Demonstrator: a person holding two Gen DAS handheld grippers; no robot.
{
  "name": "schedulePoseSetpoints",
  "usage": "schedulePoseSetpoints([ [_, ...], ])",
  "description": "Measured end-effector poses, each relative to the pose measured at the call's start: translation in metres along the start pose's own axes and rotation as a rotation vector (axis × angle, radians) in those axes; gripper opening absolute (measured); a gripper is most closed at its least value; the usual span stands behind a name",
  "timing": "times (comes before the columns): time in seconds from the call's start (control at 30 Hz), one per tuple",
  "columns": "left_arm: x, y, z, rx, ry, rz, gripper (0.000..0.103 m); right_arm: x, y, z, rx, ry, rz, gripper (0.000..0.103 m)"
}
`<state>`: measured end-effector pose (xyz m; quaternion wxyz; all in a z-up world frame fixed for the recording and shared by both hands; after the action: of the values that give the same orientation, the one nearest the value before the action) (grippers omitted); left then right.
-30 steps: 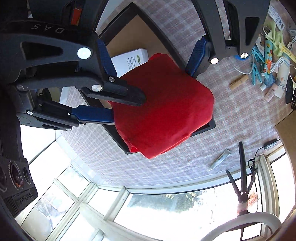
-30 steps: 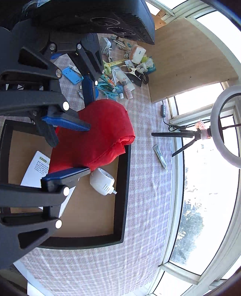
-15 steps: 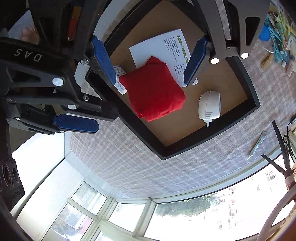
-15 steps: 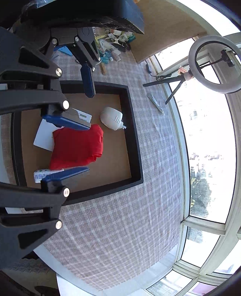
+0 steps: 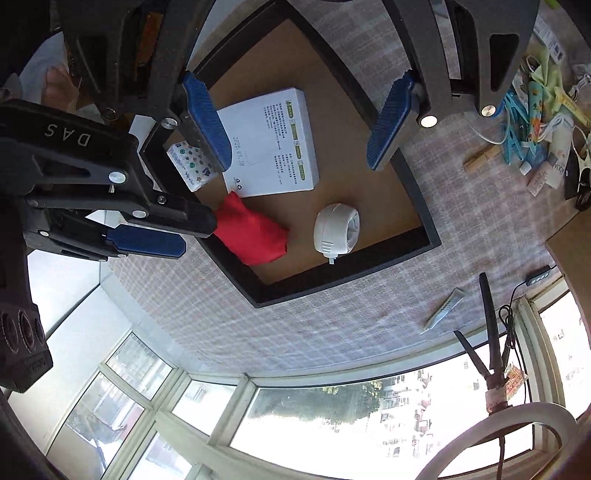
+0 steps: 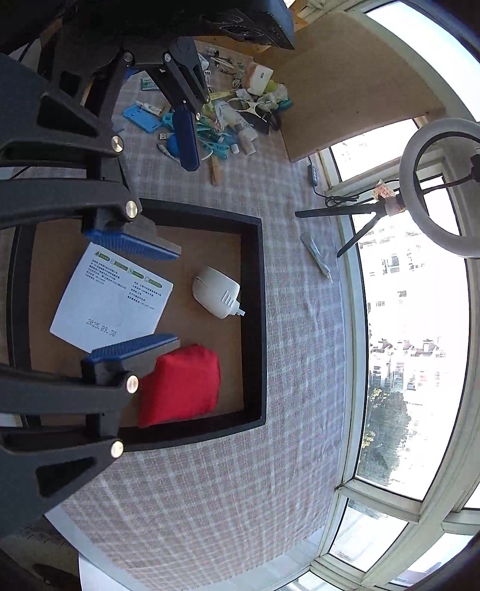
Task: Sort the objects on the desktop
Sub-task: 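Move both grippers back over the cluttered pile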
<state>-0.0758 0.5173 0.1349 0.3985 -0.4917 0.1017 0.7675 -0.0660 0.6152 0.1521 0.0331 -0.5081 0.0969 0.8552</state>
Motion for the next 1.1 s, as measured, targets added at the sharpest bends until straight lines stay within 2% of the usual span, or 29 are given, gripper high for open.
schedulePoseSetpoints([
  [0.33,-0.044,0.117,-0.061,-0.166,-0.002,0.125,0.074,0.032,0.091,-0.009,-0.122,0.057,0.081,0.041],
  [0.7,-0.104,0.245,-0.154,-0.323,0.02,0.26,0.074,0.09,0.178,-0.034,-0.181,0.182,0.14,0.041],
  [0.97,-0.138,0.327,-0.22,-0.379,0.071,0.336,0.074,0.135,0.201,-0.034,-0.178,0.231,0.095,0.04],
  [1.1,-0.141,0.353,-0.239,-0.361,0.11,0.351,0.074,0.153,0.206,-0.033,-0.182,0.256,0.069,0.039],
])
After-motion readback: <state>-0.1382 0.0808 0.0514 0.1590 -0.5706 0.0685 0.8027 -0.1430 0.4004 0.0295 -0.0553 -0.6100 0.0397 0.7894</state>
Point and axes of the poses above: each gripper's, at about its wrist camera, not at the fingertips, and x roughly the way its jaws point, y to its left, z to its top, the point moved 7 cm from there along x, roughly the way its jaws point, and after that the axes turned 7 degrees about x, right-handed, at the moved point
